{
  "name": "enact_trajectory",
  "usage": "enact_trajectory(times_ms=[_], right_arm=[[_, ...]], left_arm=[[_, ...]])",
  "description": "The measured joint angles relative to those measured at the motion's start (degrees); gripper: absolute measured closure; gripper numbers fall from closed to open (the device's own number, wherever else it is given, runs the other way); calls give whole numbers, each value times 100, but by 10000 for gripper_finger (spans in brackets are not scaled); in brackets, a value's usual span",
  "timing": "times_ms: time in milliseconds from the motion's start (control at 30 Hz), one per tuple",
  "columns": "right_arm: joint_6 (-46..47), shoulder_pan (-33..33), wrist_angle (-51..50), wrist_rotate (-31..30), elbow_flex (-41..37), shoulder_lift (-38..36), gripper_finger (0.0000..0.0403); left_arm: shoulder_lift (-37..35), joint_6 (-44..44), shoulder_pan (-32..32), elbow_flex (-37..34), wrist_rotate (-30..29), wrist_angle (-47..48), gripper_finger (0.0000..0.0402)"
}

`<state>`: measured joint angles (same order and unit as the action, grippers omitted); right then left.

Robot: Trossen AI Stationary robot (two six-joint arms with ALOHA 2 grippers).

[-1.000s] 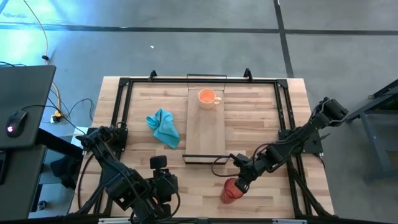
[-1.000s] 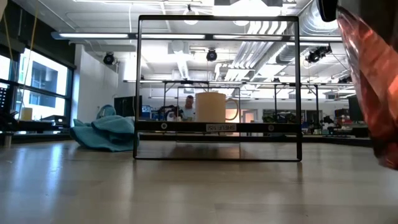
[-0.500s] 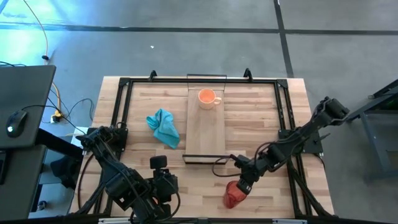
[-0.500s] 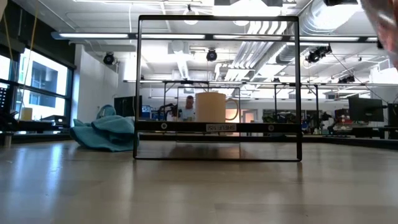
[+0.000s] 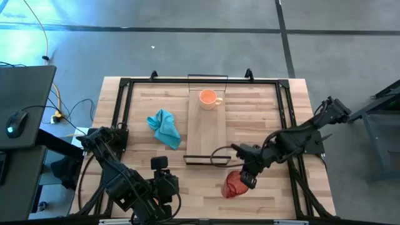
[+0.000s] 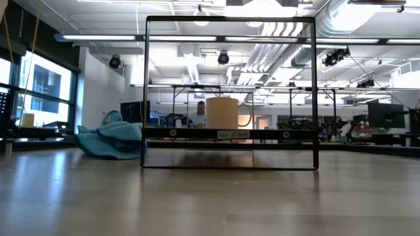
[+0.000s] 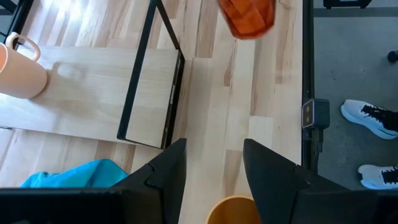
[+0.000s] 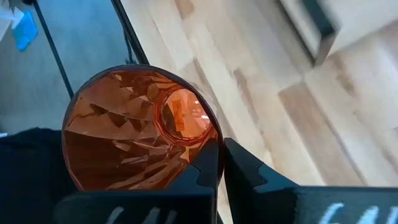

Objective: Stack small to large cups/mugs on shelf
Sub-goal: Put the red cup on the shelf

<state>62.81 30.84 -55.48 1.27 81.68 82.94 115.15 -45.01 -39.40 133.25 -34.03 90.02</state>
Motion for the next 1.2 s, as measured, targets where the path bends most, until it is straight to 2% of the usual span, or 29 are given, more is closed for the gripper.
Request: enact_trajectory(times_ms=[267,567,1033,1200], right_arm=[[-513,-397,-972,-306,1161,-2,403],[-1368,-1127,-1477,-570,1973,-2,403],[-2671,-2809,-1604,-387,2158,-2,403],[-2936,-3362,-1601,-141,2158,0,403]], left_arm=[[0,-2,0,0,-6,0,254],[0,-2,1,0,-8,0,254],[0,-17,0,0,-80,-2,254],[0,-17,2,0,-161,0,254]])
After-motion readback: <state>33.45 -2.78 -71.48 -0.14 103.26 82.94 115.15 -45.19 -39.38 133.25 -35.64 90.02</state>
